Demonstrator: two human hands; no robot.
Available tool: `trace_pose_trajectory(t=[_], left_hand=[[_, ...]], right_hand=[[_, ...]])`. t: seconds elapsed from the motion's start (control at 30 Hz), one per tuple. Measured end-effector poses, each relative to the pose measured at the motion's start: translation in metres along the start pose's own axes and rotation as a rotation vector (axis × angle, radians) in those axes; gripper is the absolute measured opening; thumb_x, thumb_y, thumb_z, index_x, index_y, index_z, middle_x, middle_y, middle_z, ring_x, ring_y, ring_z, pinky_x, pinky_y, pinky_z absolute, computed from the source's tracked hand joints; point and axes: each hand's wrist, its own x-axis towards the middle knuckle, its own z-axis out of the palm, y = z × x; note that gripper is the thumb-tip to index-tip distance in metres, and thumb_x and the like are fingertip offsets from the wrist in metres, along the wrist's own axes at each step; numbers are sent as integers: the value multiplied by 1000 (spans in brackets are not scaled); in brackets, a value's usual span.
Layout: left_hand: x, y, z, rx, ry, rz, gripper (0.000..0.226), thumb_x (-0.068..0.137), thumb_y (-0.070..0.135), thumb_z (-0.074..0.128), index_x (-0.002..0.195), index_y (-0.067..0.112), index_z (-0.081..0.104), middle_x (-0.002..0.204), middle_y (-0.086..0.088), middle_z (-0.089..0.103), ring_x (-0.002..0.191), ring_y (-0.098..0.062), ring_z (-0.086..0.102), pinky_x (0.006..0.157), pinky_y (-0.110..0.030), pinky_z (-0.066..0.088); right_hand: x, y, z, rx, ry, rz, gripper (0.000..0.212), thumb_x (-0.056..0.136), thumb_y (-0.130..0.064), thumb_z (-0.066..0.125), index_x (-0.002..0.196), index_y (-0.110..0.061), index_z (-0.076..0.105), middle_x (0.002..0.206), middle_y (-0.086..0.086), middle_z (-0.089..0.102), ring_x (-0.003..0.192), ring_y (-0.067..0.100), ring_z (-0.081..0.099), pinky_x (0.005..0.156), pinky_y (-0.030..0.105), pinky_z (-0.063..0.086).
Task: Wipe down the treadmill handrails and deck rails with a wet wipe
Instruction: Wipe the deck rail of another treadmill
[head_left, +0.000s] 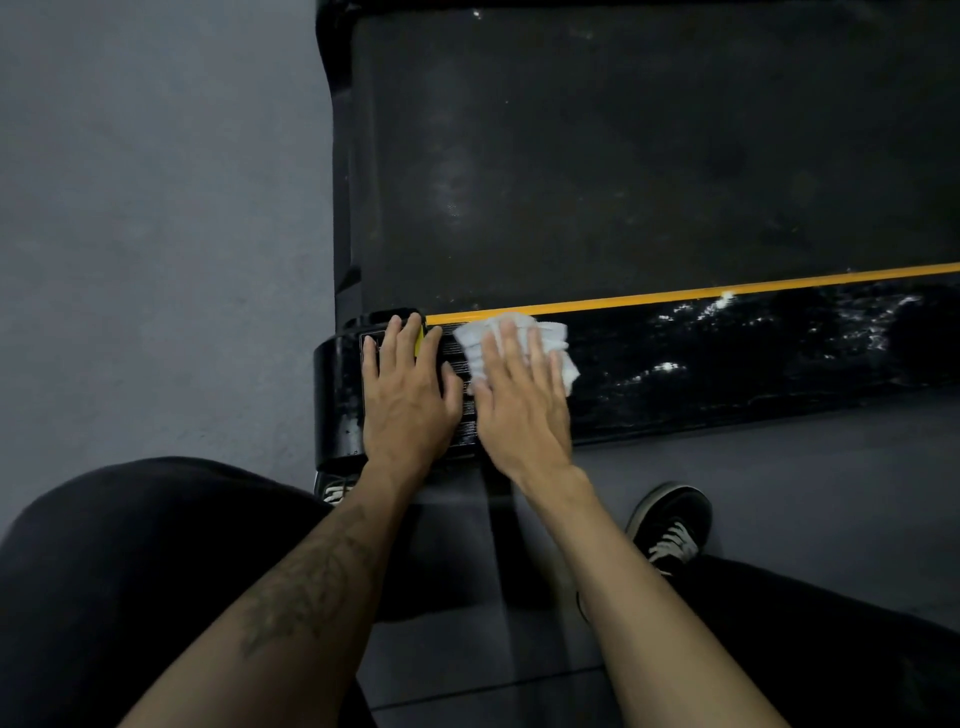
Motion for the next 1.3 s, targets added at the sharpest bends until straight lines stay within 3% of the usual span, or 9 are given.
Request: trace_pose_trajectory(t=[0.1, 0.3, 0.47, 0.67, 0.83, 0.9, 1.03, 1.23, 1.3], left_hand=[[0, 1, -1, -2, 1, 1, 52, 97, 34, 37, 141, 11, 56, 156, -13, 46, 151, -30, 33, 126, -54, 18], [0, 3, -4, -7, 2, -2, 54, 96, 34, 38, 141, 10, 57, 156, -13, 47, 151, -31, 33, 126, -53, 18], [-1, 3, -4, -21, -9, -8, 50, 96, 30, 43, 140, 11, 58, 156, -13, 46, 151, -31, 33, 126, -53, 17], [0, 2, -5, -5, -28, -3, 54, 97, 33, 38, 143, 11, 55, 158, -13, 44, 152, -30, 31, 127, -52, 16], [0, 3, -5, -15, -17, -5, 48, 97, 28, 46, 142, 13, 56, 157, -12, 45, 152, -30, 32, 126, -53, 17], [0, 3, -5, -9, -23, -6, 50, 97, 30, 43, 142, 12, 56, 158, -12, 45, 152, -30, 31, 127, -53, 17], [-1, 3, -7, -3, -43, -2, 51, 99, 32, 41, 145, 13, 54, 159, -12, 43, 153, -28, 29, 127, -52, 15], [0, 5, -9, 13, -59, 8, 54, 98, 33, 36, 147, 14, 53, 160, -13, 42, 153, -30, 28, 127, -54, 15], [0, 5, -10, 16, -70, 10, 57, 99, 36, 32, 148, 14, 52, 160, -13, 41, 154, -30, 27, 127, -54, 15]], right_hand=[[7, 12, -4, -31, -55, -166, 60, 111, -43, 25, 165, -27, 5, 172, -7, -8, 158, 17, -11, 128, 41, -7], [16, 4, -5, 6, 5, 84, 62, 110, -41, 26, 165, -21, 5, 172, -2, -9, 159, 22, -11, 128, 47, -7], [21, 10, -9, -46, -75, -214, 59, 111, -39, 22, 165, -27, 2, 172, -8, -9, 158, 16, -13, 127, 42, -10], [29, 10, -8, -14, 1, 60, 61, 110, -37, 28, 165, -20, 7, 173, -3, -4, 158, 20, -12, 128, 47, -4], [27, 16, -10, -78, -48, -212, 59, 110, -37, 30, 165, -24, 11, 173, -5, 1, 159, 18, -5, 128, 43, -3], [30, 31, -14, -42, -36, -179, 58, 110, -40, 30, 165, -28, 14, 173, -7, 2, 159, 13, -5, 128, 39, -5], [30, 25, -10, -22, 33, 102, 61, 110, -41, 25, 165, -19, 9, 173, 1, -2, 159, 18, -8, 128, 42, -3], [21, 31, -12, -36, -22, -141, 60, 111, -41, 29, 165, -23, 12, 173, -2, 0, 159, 17, -4, 129, 41, 0], [21, 45, -16, -36, 6, -73, 59, 111, -42, 27, 165, -24, 12, 173, -3, 0, 159, 15, -4, 128, 39, -2]])
